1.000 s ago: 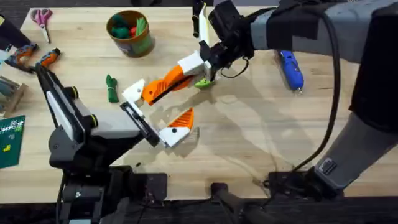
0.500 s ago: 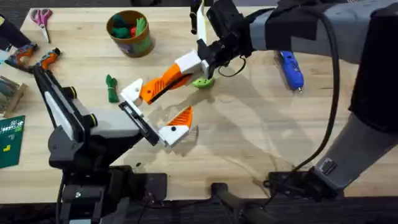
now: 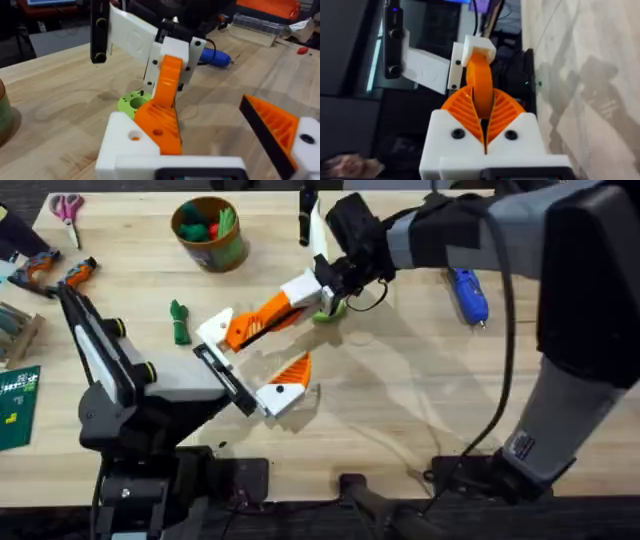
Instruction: Pick up the gripper from the table and insert it into the empty holder that is missing its gripper. Then pick up a screw, insert it into the mounting hole, and use the screwdriver to tighten it. Finally, clean up the table by picking up the vegetable and placing it into the bucket.
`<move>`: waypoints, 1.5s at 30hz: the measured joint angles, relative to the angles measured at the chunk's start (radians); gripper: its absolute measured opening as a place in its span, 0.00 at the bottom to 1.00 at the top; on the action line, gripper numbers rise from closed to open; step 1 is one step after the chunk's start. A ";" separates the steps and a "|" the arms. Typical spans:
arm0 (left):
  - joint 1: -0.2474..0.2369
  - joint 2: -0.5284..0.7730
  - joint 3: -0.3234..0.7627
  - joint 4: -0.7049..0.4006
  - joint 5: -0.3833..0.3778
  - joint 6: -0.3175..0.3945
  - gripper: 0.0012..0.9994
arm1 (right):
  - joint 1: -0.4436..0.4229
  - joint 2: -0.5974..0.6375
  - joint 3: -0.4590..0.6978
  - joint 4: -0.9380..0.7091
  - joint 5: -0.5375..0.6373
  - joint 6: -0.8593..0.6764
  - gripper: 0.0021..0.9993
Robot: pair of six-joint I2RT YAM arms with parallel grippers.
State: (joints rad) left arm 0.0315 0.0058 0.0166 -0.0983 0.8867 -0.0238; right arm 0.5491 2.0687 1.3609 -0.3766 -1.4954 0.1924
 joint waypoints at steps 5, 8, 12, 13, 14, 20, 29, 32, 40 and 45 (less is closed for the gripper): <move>0.000 0.001 0.000 0.000 0.003 -0.011 0.98 | 0.000 0.016 0.000 0.038 -0.022 0.078 0.01; 0.000 0.001 0.000 0.000 0.003 -0.011 0.98 | 0.001 0.016 0.000 0.069 -0.021 0.146 0.01; 0.000 0.001 0.000 0.000 0.003 -0.012 0.98 | 0.004 0.016 0.000 0.108 -0.018 0.227 0.01; 0.000 0.001 0.000 -0.001 0.003 -0.013 0.98 | 0.005 0.016 0.001 0.111 -0.017 0.244 0.01; 0.000 0.001 0.000 -0.001 0.003 -0.015 0.98 | 0.006 0.016 0.001 0.116 -0.016 0.258 0.01; 0.000 0.001 0.000 -0.001 0.003 -0.021 0.98 | 0.008 0.016 0.004 0.120 -0.006 0.299 0.01; 0.002 0.007 0.000 0.000 0.002 -0.030 0.98 | 0.038 -0.048 0.007 0.119 0.132 0.317 0.01; 0.002 0.007 0.000 0.000 -0.007 -0.032 0.98 | 0.045 -0.062 0.008 0.120 0.170 0.321 0.01; 0.007 0.007 0.000 0.001 -0.030 -0.041 0.98 | 0.056 -0.065 0.013 0.159 0.205 0.346 0.01; 0.007 0.007 0.000 0.002 -0.041 -0.040 0.98 | 0.062 -0.077 0.013 0.167 0.232 0.355 0.01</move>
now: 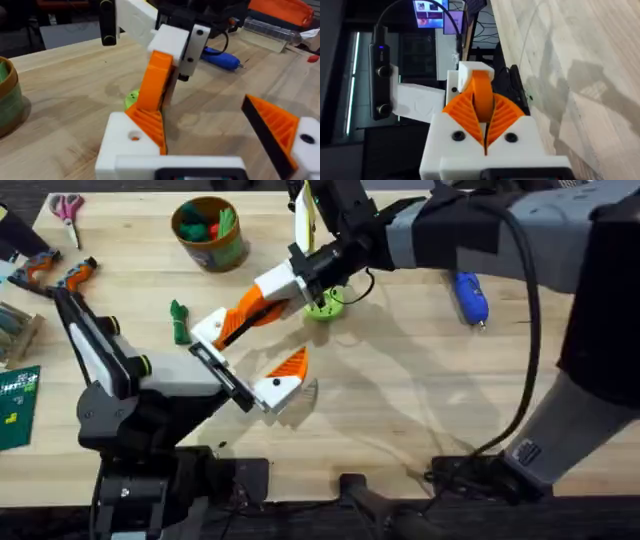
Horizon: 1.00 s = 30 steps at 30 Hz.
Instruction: Pick up the gripper from the table and insert it into the empty holder that is missing its gripper. Then pick up a screw, insert it into the mounting hole, and use the screwdriver to tighten it. Finally, clean up the table by picking up the vegetable and placing it into the bucket.
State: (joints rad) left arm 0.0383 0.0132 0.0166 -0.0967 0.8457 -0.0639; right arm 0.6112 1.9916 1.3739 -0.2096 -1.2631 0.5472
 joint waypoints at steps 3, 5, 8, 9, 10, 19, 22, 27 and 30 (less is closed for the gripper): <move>0.000 0.000 0.000 0.000 -0.001 0.000 0.98 | 0.001 -0.002 0.000 -0.002 0.007 0.000 0.01; 0.000 0.000 0.000 0.000 0.000 -0.001 0.98 | 0.001 -0.002 0.000 -0.002 0.009 0.000 0.01; 0.001 0.000 0.000 -0.001 0.002 -0.001 0.98 | 0.001 -0.002 0.000 0.000 0.009 0.000 0.01; 0.003 0.000 0.000 -0.001 0.003 -0.001 0.98 | 0.001 -0.002 0.000 0.001 0.009 0.000 0.01; 0.004 0.000 0.000 -0.001 0.005 0.000 0.98 | 0.002 -0.002 0.000 0.004 0.010 0.002 0.01; 0.008 0.000 0.000 -0.003 0.022 0.000 0.98 | -0.003 -0.002 0.000 0.016 0.013 0.004 0.01; 0.008 0.000 0.000 -0.004 0.037 0.002 0.98 | -0.007 -0.002 0.000 0.015 0.012 0.004 0.01; 0.008 0.000 0.000 -0.004 0.040 0.003 0.98 | -0.007 -0.002 0.000 0.023 0.012 0.009 0.01; 0.008 0.000 0.000 -0.004 0.040 0.003 0.98 | -0.006 -0.002 0.000 0.024 0.013 0.021 0.01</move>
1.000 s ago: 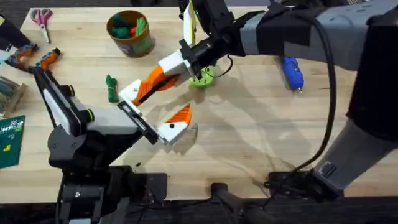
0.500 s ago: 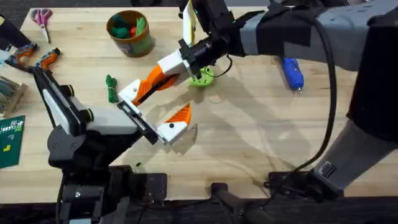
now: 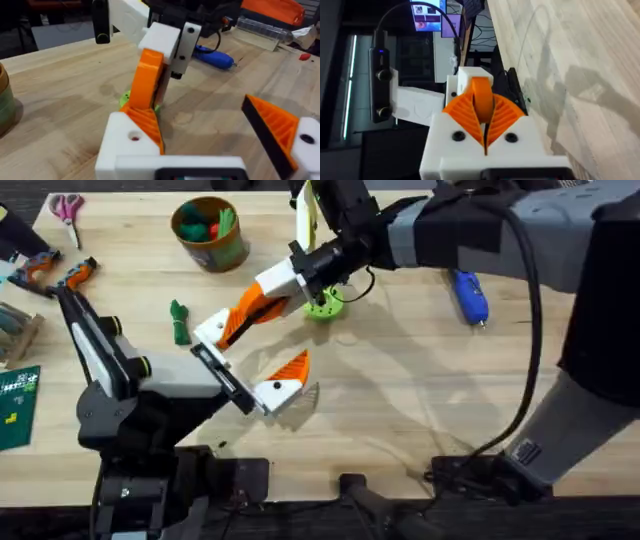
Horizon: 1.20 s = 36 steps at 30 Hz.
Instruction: Pick up the gripper from the table and insert it into the empty holder that is missing its gripper. Then pick up a screw, insert it into the mounting hole, and use the screwdriver to tighten it. Finally, clean up the table by picking up the vegetable and placing it into the bucket.
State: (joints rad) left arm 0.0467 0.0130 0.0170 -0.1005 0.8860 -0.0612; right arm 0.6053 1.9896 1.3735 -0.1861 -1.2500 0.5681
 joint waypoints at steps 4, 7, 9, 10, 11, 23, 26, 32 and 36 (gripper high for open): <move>0.005 0.000 0.000 0.000 -0.003 -0.001 0.98 | 0.009 0.000 0.000 0.009 0.010 0.005 0.01; 0.010 0.000 0.000 0.000 -0.010 -0.004 0.98 | 0.018 0.000 0.000 0.026 0.025 0.009 0.01; 0.013 0.000 0.000 0.000 -0.017 -0.004 0.98 | 0.023 0.000 0.000 0.042 0.035 0.013 0.01; 0.014 0.000 0.000 0.000 -0.021 -0.005 0.98 | 0.026 0.000 0.000 0.050 0.040 0.018 0.01; 0.015 0.000 0.000 0.000 -0.023 -0.005 0.98 | 0.028 0.000 0.000 0.058 0.045 0.023 0.01; 0.016 0.001 0.000 -0.001 -0.015 -0.024 0.98 | 0.027 -0.004 0.005 -0.008 0.056 0.046 0.01; 0.016 0.002 0.001 -0.004 0.005 -0.027 0.98 | 0.023 -0.018 0.006 -0.061 0.065 0.041 0.01; 0.016 0.002 0.001 -0.004 0.012 -0.026 0.98 | 0.027 -0.044 0.005 -0.083 0.110 0.030 0.01; 0.016 0.002 0.001 -0.005 0.020 -0.026 0.98 | 0.035 -0.091 -0.044 -0.050 0.161 0.034 0.01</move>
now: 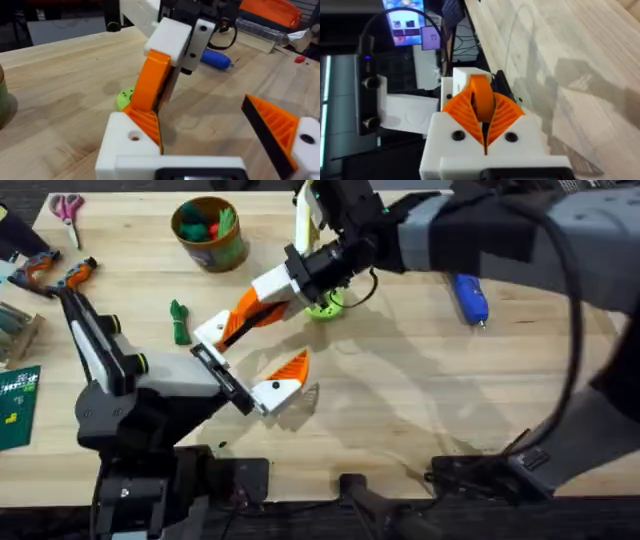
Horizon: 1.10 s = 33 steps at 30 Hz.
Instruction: Pick up the gripper from the table and insert it into the empty holder that is missing its gripper. Then pick up a screw, insert it into the mounting hole, and use the screwdriver to tighten it. Finally, clean up the table by picking up the vegetable and placing it into the bucket.
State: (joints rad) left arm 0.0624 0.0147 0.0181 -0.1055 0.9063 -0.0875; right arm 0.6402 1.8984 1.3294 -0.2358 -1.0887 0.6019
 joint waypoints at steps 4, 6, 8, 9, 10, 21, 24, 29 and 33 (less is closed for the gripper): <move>0.000 0.000 0.000 0.000 0.004 0.005 0.98 | 0.009 -0.057 -0.113 0.202 0.046 0.059 0.01; 0.000 0.000 0.000 0.001 -0.011 0.007 0.98 | 0.019 -0.068 -0.164 0.328 0.068 0.115 0.01; 0.000 0.000 0.000 0.002 -0.023 0.006 0.98 | 0.028 -0.069 -0.184 0.383 0.091 0.158 0.01; 0.000 0.000 0.000 0.002 -0.031 0.004 0.98 | 0.032 -0.069 -0.186 0.393 0.102 0.171 0.01; 0.000 0.000 0.000 0.002 -0.036 0.003 0.98 | 0.036 -0.070 -0.187 0.399 0.114 0.183 0.01; 0.002 0.000 0.000 0.000 -0.063 -0.001 0.98 | 0.058 -0.073 -0.190 0.429 0.165 0.224 0.01; 0.002 0.000 0.000 0.000 -0.063 -0.001 0.98 | 0.058 -0.073 -0.190 0.430 0.164 0.226 0.01; 0.002 0.000 0.000 -0.001 -0.063 0.000 0.98 | 0.058 -0.073 -0.190 0.430 0.158 0.226 0.01; 0.002 0.000 0.000 -0.001 -0.063 0.000 0.98 | 0.058 -0.073 -0.190 0.430 0.153 0.225 0.01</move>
State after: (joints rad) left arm 0.0647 0.0151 0.0181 -0.1066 0.8433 -0.0879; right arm 0.6983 1.8252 1.1393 0.1944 -0.9353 0.8272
